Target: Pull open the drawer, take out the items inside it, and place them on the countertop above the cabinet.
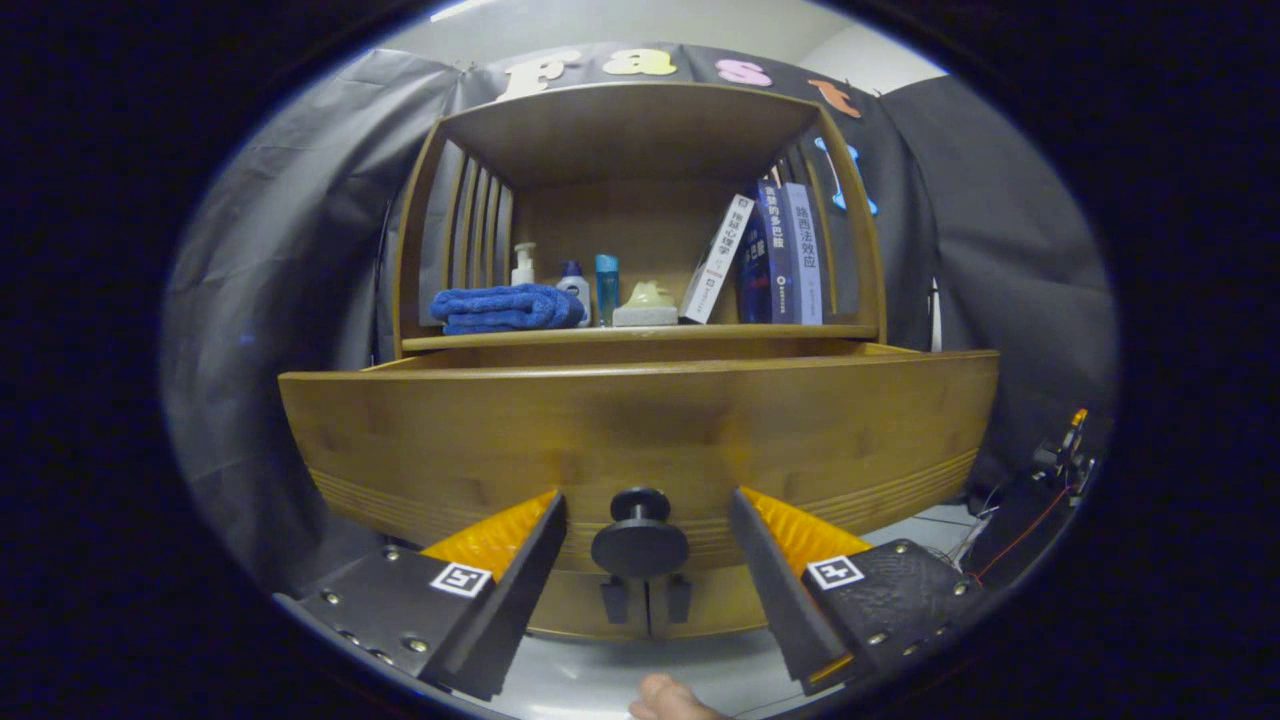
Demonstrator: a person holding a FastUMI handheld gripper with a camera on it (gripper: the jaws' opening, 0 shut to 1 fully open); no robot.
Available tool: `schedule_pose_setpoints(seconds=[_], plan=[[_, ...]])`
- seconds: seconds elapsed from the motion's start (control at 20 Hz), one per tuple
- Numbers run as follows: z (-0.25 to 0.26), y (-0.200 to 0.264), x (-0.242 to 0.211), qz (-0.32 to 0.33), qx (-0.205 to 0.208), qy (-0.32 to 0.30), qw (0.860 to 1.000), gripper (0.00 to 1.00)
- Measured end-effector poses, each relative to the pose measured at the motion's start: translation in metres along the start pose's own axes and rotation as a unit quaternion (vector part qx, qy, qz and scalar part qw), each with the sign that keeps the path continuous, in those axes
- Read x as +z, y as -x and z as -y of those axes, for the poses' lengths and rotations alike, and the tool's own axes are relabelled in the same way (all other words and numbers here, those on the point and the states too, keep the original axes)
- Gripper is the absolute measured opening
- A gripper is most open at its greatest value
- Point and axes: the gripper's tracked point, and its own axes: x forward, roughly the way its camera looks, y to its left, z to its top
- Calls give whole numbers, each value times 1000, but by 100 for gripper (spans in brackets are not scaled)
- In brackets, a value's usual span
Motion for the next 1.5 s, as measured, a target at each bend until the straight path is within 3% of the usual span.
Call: schedule_pose_setpoints(seconds=[0.4,1.5], plan=[[-5,-45,8,4,-6,8,1000,99],[-13,-107,11,38,-15,3,999,99]])
